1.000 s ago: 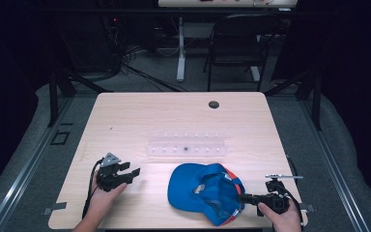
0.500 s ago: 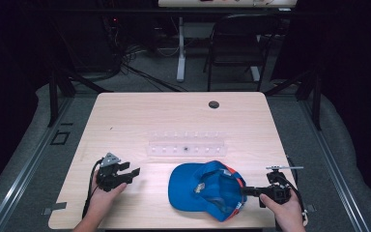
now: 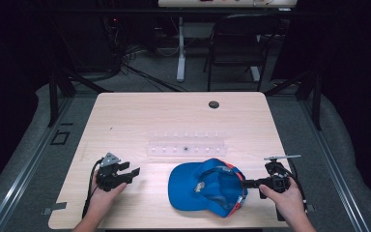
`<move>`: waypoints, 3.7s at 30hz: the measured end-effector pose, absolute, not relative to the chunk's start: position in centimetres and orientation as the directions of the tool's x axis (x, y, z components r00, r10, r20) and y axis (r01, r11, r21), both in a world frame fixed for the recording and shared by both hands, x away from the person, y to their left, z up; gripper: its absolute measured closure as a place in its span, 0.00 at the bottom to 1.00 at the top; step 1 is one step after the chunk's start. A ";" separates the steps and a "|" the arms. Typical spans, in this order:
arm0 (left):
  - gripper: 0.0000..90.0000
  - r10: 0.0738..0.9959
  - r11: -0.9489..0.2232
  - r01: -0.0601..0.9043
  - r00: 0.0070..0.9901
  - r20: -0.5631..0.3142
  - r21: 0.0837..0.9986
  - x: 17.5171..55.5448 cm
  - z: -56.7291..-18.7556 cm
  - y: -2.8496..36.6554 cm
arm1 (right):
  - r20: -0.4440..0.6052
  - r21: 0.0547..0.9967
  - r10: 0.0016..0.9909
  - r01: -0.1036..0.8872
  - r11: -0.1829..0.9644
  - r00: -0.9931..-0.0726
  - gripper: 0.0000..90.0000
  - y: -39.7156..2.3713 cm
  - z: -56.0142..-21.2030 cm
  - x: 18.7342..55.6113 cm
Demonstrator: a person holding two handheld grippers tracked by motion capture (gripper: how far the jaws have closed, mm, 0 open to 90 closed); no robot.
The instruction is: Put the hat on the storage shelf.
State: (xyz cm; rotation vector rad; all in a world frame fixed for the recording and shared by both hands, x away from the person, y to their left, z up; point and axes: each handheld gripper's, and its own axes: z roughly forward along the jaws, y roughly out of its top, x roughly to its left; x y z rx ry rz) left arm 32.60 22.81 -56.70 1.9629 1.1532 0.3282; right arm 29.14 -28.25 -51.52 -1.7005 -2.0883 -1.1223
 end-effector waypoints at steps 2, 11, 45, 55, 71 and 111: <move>0.50 0.820 -0.248 0.607 0.547 -0.171 0.755 32.6 -56.7 22.8 | 0.594 0.406 0.745 0.912 0.050 -0.305 0.87 -28.2 -51.2 29.5; 0.50 0.820 -0.247 0.607 0.547 -0.171 0.755 32.6 -56.7 22.8 | 0.569 0.371 0.773 0.927 0.063 -0.280 0.87 -28.7 -49.7 30.6; 0.50 0.820 -0.255 0.608 0.548 -0.165 0.752 32.6 -56.8 22.6 | 0.363 0.222 0.900 0.961 0.167 -0.240 0.87 -27.1 -42.3 33.1; 0.50 0.820 -0.255 0.610 0.547 -0.167 0.750 32.6 -56.9 22.6 | 0.341 0.215 0.903 0.957 0.196 -0.262 0.87 -26.5 -39.4 33.6; 0.50 0.819 -0.257 0.611 0.549 -0.167 0.749 32.6 -57.0 22.5 | 0.297 0.196 0.910 0.951 0.239 -0.289 0.87 -24.3 -34.7 34.1; 0.50 0.810 -0.276 0.613 0.563 -0.164 0.740 32.6 -56.9 22.4 | 0.694 0.123 0.712 0.992 0.033 -0.109 0.87 -25.8 -30.8 35.7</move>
